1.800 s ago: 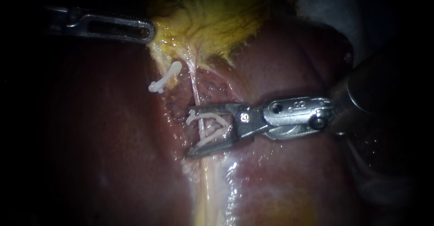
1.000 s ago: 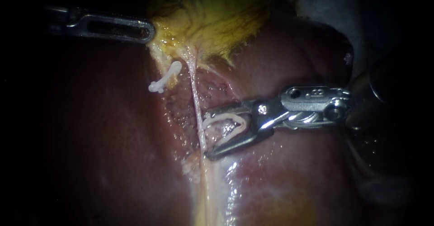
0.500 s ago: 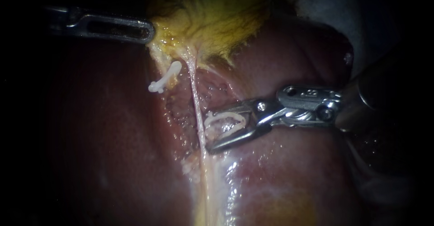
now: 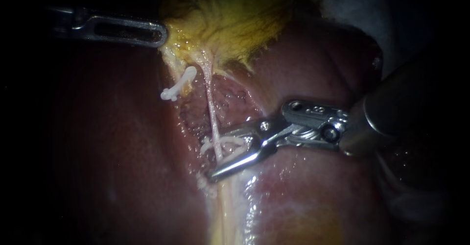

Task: Clipping first clip right tube

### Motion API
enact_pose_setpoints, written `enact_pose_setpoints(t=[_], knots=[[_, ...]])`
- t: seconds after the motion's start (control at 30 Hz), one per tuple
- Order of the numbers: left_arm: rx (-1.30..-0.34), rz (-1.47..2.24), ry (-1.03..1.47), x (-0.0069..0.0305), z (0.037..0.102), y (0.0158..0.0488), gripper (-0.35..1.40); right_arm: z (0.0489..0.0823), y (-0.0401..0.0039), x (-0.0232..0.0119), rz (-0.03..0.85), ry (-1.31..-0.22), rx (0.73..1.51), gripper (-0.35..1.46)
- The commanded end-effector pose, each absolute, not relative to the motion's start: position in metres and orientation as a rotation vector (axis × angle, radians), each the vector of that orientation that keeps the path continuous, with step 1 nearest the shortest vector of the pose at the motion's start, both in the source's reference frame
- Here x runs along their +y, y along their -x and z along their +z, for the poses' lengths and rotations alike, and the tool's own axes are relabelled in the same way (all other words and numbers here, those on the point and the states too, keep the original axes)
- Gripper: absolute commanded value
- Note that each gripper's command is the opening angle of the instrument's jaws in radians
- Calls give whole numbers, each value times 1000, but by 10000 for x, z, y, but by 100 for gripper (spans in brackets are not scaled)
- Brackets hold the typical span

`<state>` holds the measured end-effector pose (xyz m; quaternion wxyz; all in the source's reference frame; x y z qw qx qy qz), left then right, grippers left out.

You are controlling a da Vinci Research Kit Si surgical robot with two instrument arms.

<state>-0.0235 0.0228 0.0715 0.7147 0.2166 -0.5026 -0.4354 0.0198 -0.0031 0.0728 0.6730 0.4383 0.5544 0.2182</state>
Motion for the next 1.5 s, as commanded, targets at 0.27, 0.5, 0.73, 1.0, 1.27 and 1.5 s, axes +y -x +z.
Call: enact_pose_setpoints(t=[0.27,0.5,0.73,1.0,1.27,1.5], knots=[[-1113,-964,-480,228,715,235,-35,713,-201,-44,436,-1040,1269,50],[-1113,-964,-480,228,715,235,-35,713,-201,-43,468,-1004,1277,39],[-1113,-965,-480,228,715,235,-35,713,-201,-42,483,-1015,1268,11],[-1113,-965,-480,228,715,236,-35,713,-200,-43,541,-1066,1231,-33],[-1113,-965,-480,228,715,236,-35,717,-198,-45,564,-1086,1208,-35],[-1113,-965,-480,228,715,236,-35,718,-198,-47,572,-1092,1201,-35]])
